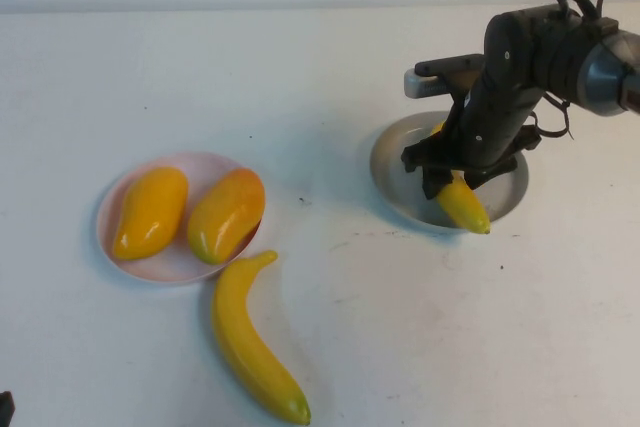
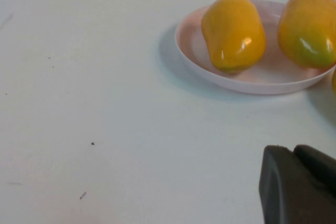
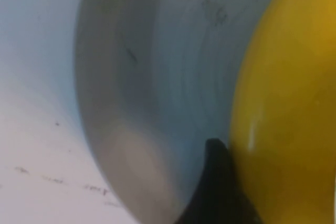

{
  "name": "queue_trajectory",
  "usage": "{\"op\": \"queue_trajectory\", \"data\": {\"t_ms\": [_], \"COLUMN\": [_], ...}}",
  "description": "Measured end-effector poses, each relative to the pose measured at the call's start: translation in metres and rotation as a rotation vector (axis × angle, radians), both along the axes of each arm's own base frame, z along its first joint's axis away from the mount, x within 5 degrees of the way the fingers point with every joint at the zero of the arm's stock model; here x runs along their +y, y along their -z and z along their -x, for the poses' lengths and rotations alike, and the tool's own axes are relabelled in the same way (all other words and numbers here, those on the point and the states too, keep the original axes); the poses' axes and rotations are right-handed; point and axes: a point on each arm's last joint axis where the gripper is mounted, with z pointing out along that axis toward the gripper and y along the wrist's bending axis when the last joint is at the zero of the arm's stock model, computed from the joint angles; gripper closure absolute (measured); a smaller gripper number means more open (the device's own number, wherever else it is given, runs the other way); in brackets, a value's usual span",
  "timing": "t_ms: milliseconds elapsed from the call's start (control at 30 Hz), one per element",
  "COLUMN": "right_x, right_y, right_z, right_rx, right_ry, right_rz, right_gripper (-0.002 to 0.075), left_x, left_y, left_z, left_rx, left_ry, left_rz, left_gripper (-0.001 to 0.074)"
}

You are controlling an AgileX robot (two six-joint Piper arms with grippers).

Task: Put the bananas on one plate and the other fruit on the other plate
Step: Put another type of fruit in the right plate

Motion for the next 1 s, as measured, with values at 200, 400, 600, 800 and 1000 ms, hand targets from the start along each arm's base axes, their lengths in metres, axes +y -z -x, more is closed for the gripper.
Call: {"op": "queue_trajectory", "data": {"t_ms": [200,400,600,800,1000], "right_x": [0.000,0.011,0.052,0.121,0.177], "right_y": [-0.022,-0.054,-0.074,-0.075,-0.075], "right_z": [0.001,-0.001,0.023,0.073,0.131], "right_rx": [0.055,0.010,0.014,0.030,0.045], "right_ry": [-0.007,-0.043,-0.146,-0.364,-0.541], "right_rz": [0.016,-0.014,-0.135,-0.151,-0.149], "right_gripper": [0.0288,0.0288,0.0288,0.0288,0.0286], "left_x": [0.000,0.000,0.000,0.000,0.000], "left_y": [0.000,0.000,0.000,0.000,0.000], "left_z": [0.000,0.000,0.000,0.000,0.000], "left_rx": [0.000,0.000,0.000,0.000,0.000], "left_ry": [0.000,0.000,0.000,0.000,0.000], "left_rz": [-0.001,-0.001,-0.001,-0.001,-0.001], "left_gripper": [0.0734,0.0734,0.0734,0.0734,0.0734]}}
